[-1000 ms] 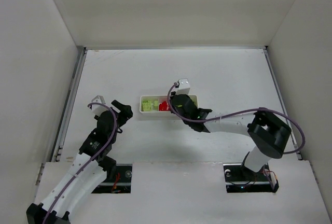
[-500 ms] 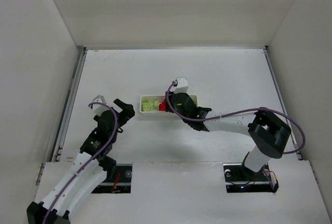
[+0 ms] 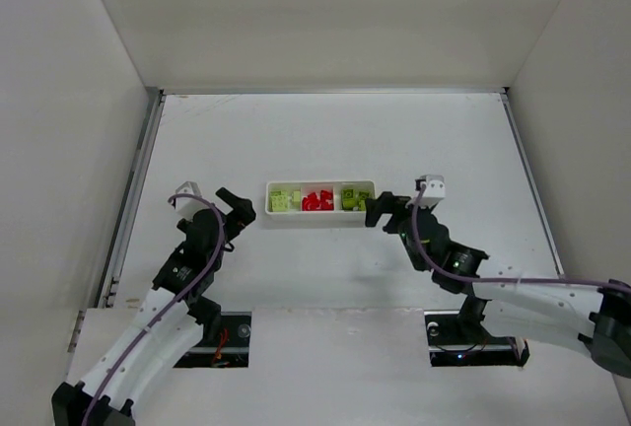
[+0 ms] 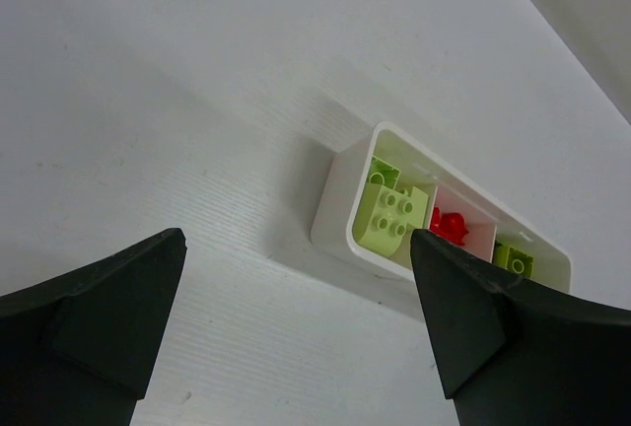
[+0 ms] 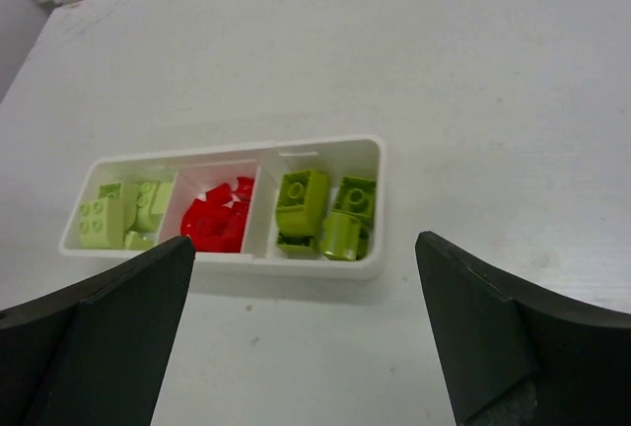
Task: Sort the legos into containers by color
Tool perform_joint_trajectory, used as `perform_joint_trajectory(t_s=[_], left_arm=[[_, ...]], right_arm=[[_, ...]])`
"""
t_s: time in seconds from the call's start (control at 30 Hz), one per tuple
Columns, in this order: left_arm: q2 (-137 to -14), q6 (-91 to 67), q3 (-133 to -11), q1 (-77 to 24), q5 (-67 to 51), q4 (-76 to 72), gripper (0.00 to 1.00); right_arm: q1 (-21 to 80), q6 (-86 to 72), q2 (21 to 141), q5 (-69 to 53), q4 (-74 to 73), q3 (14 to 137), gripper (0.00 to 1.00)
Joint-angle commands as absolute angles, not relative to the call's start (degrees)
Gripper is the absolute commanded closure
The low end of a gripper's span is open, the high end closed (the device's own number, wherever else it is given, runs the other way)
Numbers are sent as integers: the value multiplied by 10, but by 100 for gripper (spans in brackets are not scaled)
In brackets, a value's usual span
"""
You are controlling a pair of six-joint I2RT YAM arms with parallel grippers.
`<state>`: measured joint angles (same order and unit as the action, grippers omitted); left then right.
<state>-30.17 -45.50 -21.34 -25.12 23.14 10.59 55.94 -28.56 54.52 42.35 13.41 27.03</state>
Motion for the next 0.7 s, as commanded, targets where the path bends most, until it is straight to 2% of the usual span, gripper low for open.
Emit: perform_joint_trajectory(t_s=[0.0,0.17,0.37,0.67], left_arm=[[-324,-453,-235,-247,237,112,0],[-341,-460,-247,-247,219,112,0],[-333,-453,-257,-244,209,134,0],[-351,-446,-272,-250,206,182,0]], right_arm=[[562,-370,486,483,53,237,0],[544,-441,412,512,-21,193,0],[505,-482,318,491,-35,139,0],[497,-493,373,471,-34,148,0]])
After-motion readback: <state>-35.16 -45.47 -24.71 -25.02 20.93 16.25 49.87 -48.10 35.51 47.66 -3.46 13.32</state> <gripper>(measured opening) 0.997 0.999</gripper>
